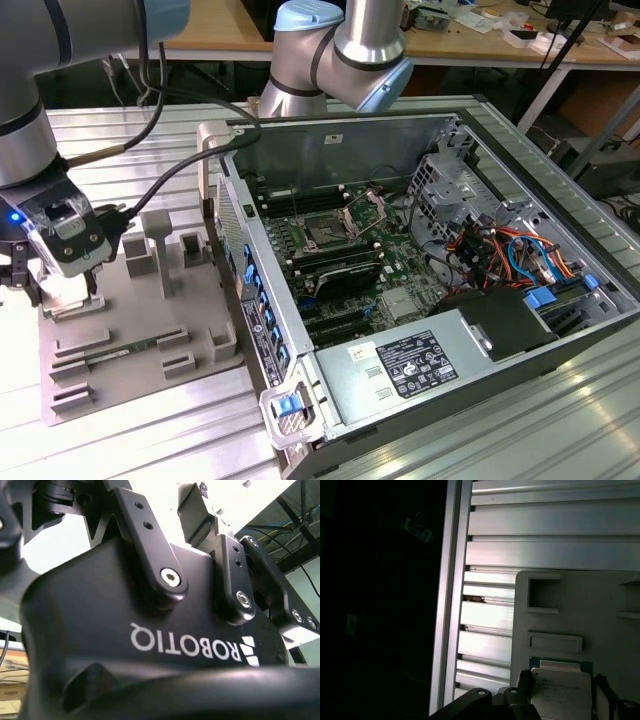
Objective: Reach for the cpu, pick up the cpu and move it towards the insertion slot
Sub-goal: 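Pick up the cpu and move it towards the insertion slot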
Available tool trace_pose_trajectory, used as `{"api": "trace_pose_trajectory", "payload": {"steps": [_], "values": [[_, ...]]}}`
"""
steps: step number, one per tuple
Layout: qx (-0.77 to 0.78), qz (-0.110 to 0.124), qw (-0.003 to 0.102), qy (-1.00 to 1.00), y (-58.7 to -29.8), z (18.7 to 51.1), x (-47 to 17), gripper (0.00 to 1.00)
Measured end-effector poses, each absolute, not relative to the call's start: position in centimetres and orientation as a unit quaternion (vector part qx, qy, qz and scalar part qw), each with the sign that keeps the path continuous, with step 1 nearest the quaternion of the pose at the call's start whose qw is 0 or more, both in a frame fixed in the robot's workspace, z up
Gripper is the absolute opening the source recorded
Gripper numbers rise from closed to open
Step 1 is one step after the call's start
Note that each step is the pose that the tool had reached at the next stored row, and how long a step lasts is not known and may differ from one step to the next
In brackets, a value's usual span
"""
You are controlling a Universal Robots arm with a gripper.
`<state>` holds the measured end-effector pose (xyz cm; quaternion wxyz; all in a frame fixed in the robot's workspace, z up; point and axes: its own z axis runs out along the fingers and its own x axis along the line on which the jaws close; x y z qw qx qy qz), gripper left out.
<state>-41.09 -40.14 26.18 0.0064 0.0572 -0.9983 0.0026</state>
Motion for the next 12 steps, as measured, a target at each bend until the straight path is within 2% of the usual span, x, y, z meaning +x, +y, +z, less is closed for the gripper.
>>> {"api": "trace_pose_trajectory", "payload": {"steps": [12], "values": [[0.057, 0.003, 0.006, -0.998, -40.14, 26.5, -41.09, 0.55]]}}
